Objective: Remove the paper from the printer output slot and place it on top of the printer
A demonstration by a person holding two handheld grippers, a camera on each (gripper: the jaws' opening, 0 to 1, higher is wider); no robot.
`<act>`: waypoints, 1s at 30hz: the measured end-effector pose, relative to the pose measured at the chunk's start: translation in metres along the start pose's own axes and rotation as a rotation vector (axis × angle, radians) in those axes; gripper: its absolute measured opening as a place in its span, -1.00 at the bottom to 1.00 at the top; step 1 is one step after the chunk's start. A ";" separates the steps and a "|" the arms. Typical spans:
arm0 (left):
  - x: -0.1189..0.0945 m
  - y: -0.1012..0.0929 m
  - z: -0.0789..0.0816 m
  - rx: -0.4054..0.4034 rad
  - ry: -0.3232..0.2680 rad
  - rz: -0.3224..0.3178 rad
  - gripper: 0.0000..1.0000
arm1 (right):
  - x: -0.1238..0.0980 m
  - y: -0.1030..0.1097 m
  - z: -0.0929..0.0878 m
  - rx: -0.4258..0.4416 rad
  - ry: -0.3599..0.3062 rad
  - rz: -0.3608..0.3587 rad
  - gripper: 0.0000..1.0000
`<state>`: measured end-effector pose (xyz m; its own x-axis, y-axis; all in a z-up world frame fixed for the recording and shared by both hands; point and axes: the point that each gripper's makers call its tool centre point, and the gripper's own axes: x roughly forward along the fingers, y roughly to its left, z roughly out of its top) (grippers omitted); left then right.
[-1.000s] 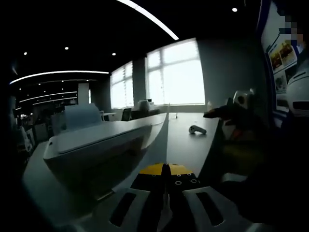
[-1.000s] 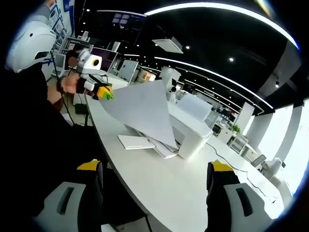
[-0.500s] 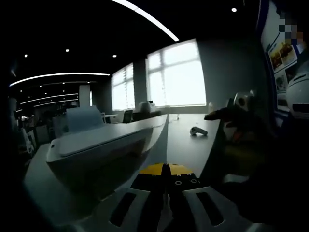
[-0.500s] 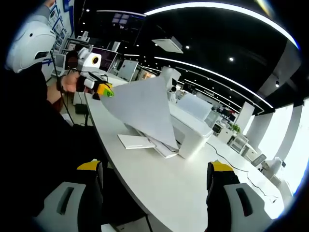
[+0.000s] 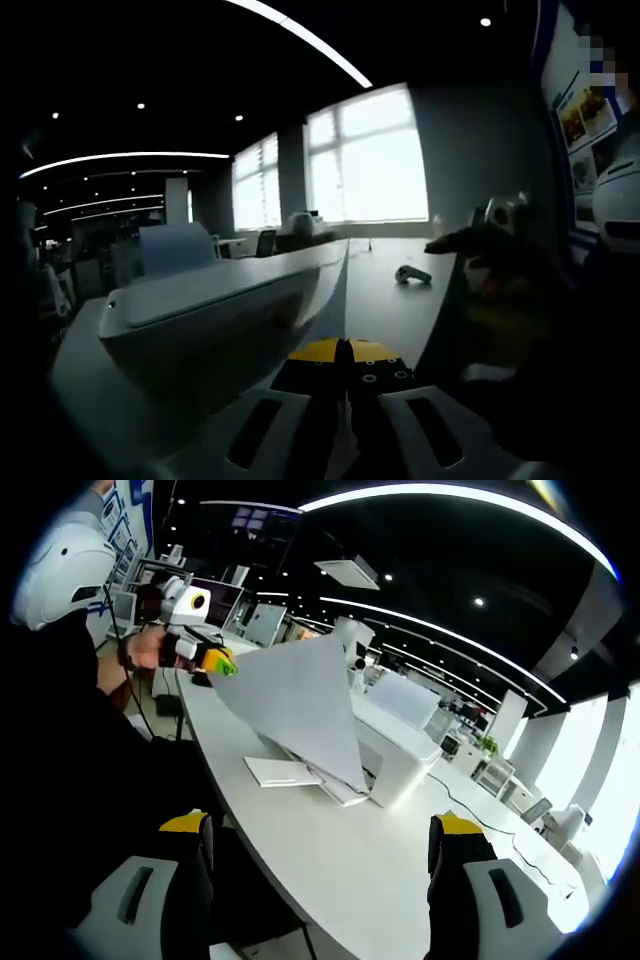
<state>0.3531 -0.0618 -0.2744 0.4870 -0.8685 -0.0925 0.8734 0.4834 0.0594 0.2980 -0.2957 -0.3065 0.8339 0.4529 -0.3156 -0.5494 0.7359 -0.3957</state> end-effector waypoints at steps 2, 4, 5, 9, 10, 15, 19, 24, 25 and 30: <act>0.000 0.000 0.002 0.000 -0.003 -0.001 -0.89 | 0.000 0.000 0.000 -0.001 -0.001 0.000 0.68; -0.001 0.000 0.004 0.002 -0.006 0.000 -0.89 | 0.000 0.000 0.001 -0.002 -0.002 0.000 0.68; -0.001 0.000 0.004 0.001 -0.007 0.000 -0.89 | -0.001 -0.001 0.001 -0.002 -0.002 -0.001 0.68; -0.001 0.001 0.007 -0.004 -0.012 0.000 -0.89 | -0.001 -0.001 0.001 -0.003 -0.002 -0.001 0.68; -0.001 0.001 0.007 -0.004 -0.013 0.000 -0.89 | 0.000 -0.001 0.001 -0.002 -0.002 -0.001 0.68; -0.001 0.001 0.008 -0.005 -0.016 -0.002 -0.89 | -0.001 -0.001 0.002 -0.004 -0.002 -0.003 0.68; -0.001 0.001 0.009 -0.004 -0.018 -0.002 -0.89 | -0.001 -0.002 0.002 -0.006 -0.001 -0.004 0.68; -0.002 0.002 0.012 0.001 -0.023 -0.002 -0.89 | 0.000 -0.001 0.003 -0.005 -0.002 -0.003 0.68; -0.002 0.002 0.013 0.001 -0.024 0.000 -0.89 | 0.000 -0.001 0.003 -0.006 -0.003 -0.003 0.68; -0.004 0.003 0.015 -0.001 -0.026 0.003 -0.89 | 0.000 0.000 0.002 -0.004 0.000 -0.002 0.68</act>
<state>0.3541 -0.0585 -0.2591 0.4896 -0.8694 -0.0661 0.8717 0.4864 0.0588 0.2984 -0.2951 -0.3051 0.8349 0.4517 -0.3146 -0.5482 0.7345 -0.4000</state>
